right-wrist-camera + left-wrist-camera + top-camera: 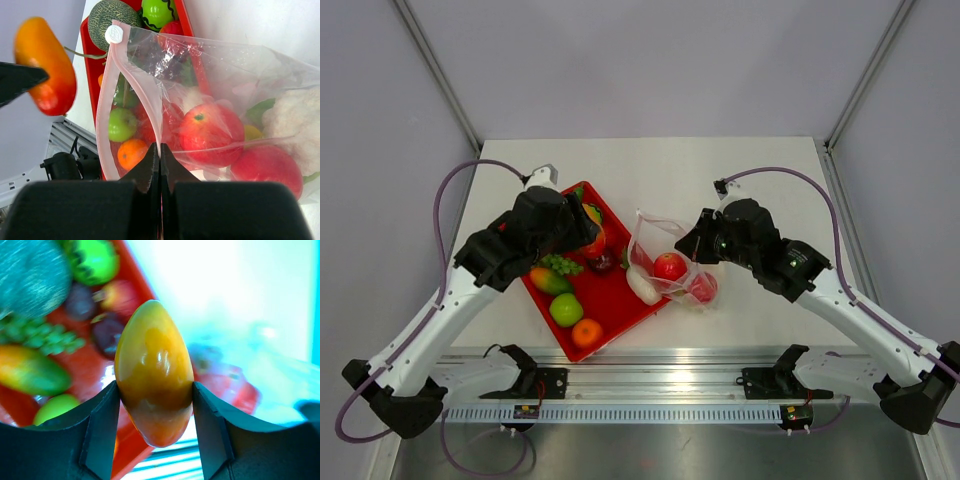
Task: Place the food in the zip-top bag and seal the zipper
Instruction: Pick up the fake fruit from the bin, then place the fake fruit in the zipper food storage bag.
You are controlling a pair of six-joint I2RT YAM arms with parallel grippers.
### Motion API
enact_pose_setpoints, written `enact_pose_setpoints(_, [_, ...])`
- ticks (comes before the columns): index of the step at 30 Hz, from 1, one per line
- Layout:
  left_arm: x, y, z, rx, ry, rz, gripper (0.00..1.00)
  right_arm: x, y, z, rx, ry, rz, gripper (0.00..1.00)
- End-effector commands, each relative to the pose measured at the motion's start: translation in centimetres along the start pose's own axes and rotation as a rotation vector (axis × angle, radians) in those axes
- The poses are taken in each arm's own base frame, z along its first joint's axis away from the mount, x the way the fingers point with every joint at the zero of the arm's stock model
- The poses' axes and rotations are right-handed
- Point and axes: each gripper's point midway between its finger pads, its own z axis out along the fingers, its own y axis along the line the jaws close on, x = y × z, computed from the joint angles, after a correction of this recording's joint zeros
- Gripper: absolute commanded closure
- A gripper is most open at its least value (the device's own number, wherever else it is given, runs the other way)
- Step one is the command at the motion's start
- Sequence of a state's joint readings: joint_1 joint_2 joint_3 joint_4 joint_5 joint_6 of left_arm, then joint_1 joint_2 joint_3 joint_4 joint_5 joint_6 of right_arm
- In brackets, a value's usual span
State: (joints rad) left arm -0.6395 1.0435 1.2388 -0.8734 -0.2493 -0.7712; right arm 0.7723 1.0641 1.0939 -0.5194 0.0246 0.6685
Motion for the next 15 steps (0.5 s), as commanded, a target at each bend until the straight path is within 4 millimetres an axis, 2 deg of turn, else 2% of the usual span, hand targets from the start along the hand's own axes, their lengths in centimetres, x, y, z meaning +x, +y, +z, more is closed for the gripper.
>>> enact_pose_setpoints(1, [-2.1,-5.2,-2.1,0.186,-0.032,0.045,0.72,-1.8,2.2,-0.7,-0.068,-0.055,0.002,0.99])
enact_pose_setpoints(2, [-2.3,-7.0,-2.5,0.233,-0.02,0.063,0.71,-1.7,2.2,-0.6,-0.067,-0.052,0.002,0.99])
enact_pose_setpoints(4, [-2.0,-8.5,-2.6,0.267,-0.001,0.079,0.71,-1.8,2.3,-0.6,-0.068,-0.049,0.003,0.99])
enact_pose_setpoints(8, [-0.1,-12.3,-2.7,0.387,0.061,0.099,0.71,-1.8,2.4,-0.7,-0.068,-0.049,0.004,0.99])
enact_pose_setpoints(14, [2.8,-14.5,-1.6,0.435,0.137,0.116,0.69,-1.9,2.4,-0.9,-0.068,-0.055,0.007,0.99])
enact_pose_setpoints(15, [3.1,-14.6,-1.4,0.436,0.146,0.117,0.62,-1.9,2.4,-1.0,-0.069,-0.056,0.007,0.99])
